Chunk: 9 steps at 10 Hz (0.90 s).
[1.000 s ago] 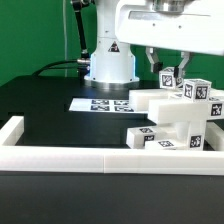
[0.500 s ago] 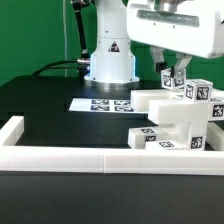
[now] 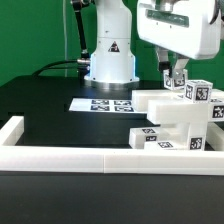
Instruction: Assemble chair
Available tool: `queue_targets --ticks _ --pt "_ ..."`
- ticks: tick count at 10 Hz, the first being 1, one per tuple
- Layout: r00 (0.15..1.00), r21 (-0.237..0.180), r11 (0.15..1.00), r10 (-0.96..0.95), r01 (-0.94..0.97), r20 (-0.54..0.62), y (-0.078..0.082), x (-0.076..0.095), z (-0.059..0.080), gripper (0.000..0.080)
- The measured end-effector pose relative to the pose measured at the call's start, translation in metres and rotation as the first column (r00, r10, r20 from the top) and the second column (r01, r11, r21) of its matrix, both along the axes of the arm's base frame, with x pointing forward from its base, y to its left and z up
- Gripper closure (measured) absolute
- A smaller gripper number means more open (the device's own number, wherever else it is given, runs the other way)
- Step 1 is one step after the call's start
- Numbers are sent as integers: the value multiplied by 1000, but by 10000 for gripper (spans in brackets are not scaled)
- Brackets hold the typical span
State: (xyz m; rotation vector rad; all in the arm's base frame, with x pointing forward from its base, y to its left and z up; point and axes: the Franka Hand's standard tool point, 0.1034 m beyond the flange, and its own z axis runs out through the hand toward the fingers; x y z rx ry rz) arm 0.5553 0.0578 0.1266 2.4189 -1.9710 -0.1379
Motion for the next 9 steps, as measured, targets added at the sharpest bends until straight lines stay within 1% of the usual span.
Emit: queue_targets --ticks 4,9 --pt "986 -14 986 -166 166 -5 2 0 0 511" --pt "887 -39 886 -463 462 -9 7 0 0 511"
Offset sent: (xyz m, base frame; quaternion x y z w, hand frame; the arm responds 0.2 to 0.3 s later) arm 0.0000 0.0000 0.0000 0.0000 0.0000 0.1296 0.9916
